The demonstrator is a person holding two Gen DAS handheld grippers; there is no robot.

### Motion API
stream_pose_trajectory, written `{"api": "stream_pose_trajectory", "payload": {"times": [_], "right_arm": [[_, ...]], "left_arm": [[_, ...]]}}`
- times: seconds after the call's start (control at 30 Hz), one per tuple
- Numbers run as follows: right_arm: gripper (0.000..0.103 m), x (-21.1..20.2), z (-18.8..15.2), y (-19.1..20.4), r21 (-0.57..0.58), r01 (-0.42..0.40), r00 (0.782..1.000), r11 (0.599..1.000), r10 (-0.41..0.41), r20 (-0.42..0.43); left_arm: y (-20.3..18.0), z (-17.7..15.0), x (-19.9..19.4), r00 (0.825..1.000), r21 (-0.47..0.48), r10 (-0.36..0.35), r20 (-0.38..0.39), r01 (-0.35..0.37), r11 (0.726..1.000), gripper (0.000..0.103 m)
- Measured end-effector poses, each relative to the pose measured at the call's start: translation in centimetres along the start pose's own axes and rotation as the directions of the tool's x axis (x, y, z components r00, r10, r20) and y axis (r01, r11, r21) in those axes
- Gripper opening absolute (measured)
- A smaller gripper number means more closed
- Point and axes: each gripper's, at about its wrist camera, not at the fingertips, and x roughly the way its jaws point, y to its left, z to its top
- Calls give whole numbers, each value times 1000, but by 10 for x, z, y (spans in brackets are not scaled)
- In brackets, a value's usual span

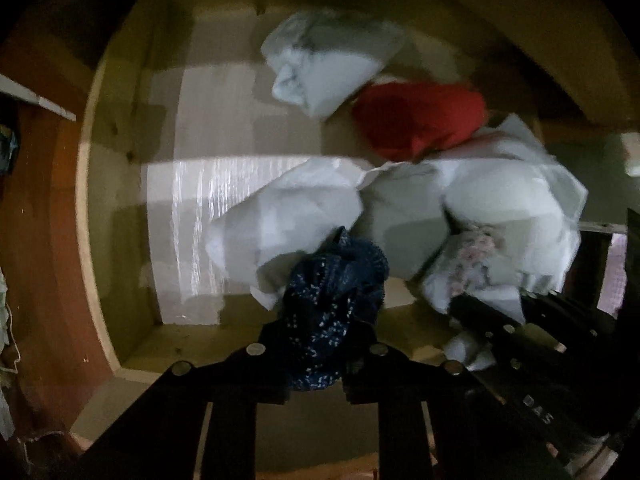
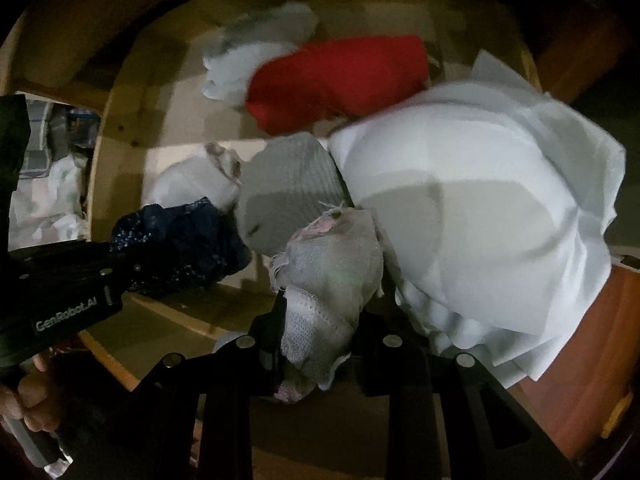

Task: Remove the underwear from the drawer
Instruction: 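Lift the grey-white underwear with the right gripper while the left lifts the navy underwear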

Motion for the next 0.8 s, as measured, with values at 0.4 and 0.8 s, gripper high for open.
{"api": "stream_pose_trajectory", "payload": {"times": [0.4,0.8], "right_arm": [[21,-43,-12,14,-59,-10,988,998,19,152],[21,-77,-27,14,-114,130,940,985,-86,329]], "left_arm": [[-17,-30,-65,983,97,35,182,-53,994,17],[-24,-61,-124,918,136,87,386,-150,979,17]]}}
